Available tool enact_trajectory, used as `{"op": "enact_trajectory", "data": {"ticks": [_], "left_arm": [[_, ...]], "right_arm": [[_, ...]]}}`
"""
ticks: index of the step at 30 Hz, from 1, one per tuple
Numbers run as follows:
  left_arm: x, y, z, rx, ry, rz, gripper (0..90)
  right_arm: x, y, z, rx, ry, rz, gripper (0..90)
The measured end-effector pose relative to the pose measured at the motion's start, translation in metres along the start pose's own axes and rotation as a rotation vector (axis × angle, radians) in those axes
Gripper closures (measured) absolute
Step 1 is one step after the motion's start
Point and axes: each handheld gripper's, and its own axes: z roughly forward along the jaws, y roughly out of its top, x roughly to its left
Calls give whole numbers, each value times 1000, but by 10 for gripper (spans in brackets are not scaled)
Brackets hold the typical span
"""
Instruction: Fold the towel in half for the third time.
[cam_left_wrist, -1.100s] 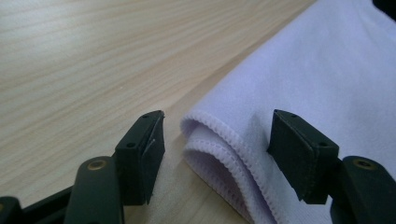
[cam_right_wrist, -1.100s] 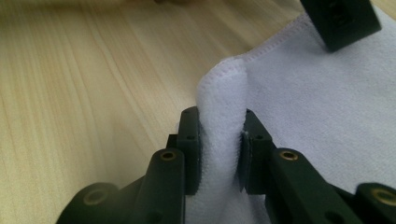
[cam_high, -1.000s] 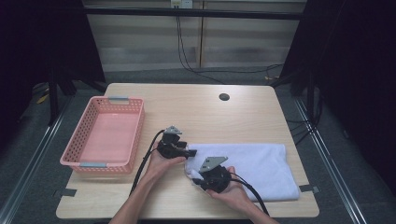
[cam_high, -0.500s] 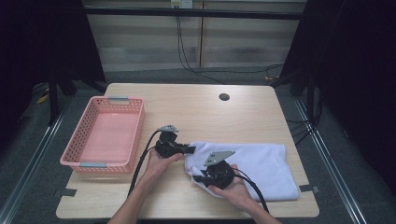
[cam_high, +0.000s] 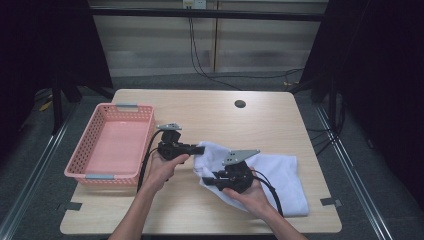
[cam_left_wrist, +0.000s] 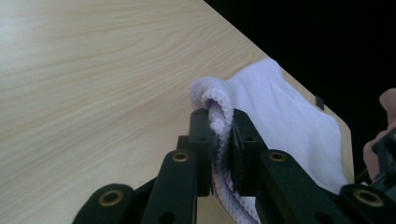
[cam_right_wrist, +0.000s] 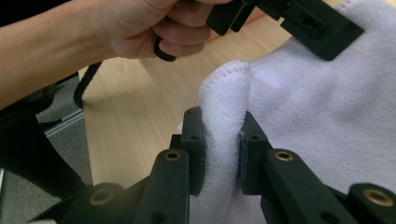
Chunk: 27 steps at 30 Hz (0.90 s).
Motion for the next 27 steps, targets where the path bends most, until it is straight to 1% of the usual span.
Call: {"op": "enact_trajectory", "data": {"ticks": [3,6,7,9,10,11,14,15,17,19,21,23,25,27], "left_arm": [[-1,7,-13,-18,11,4,813],[-5,15,-30,-26,41,15,813],[-5,17,-35,-23,49,20,813],[-6,20,-48,-14,67,18,813],[-7,23,-56,-3,87,22,813],[-7,24,-62,-4,95,26,813],[-9,30,-85,-15,101,34,813],[-10,31,-92,-26,102,30,814],[-10,32,-97,-32,104,28,813],[-12,31,-96,-28,125,45,813],[-14,29,-87,-23,125,54,813],[-15,28,-75,-19,111,56,811],[-20,31,-60,-10,102,62,810],[-28,35,-47,-8,94,71,810]], "right_arm": [[4,12,2,-22,12,-4,768],[9,24,5,-48,28,-12,768],[12,29,7,-59,34,-14,768],[19,38,12,-73,45,-23,768],[22,42,14,-77,48,-28,768],[26,48,17,-86,54,-35,768],[36,61,25,-101,74,-49,768],[40,65,28,-110,81,-47,768],[46,70,32,-131,84,-49,768],[48,70,34,-142,81,-47,768],[46,64,33,-141,75,-38,766],[43,57,29,-122,56,-29,765],[38,49,20,-129,34,-21,764],[33,43,11,-141,29,-5,764]]}}
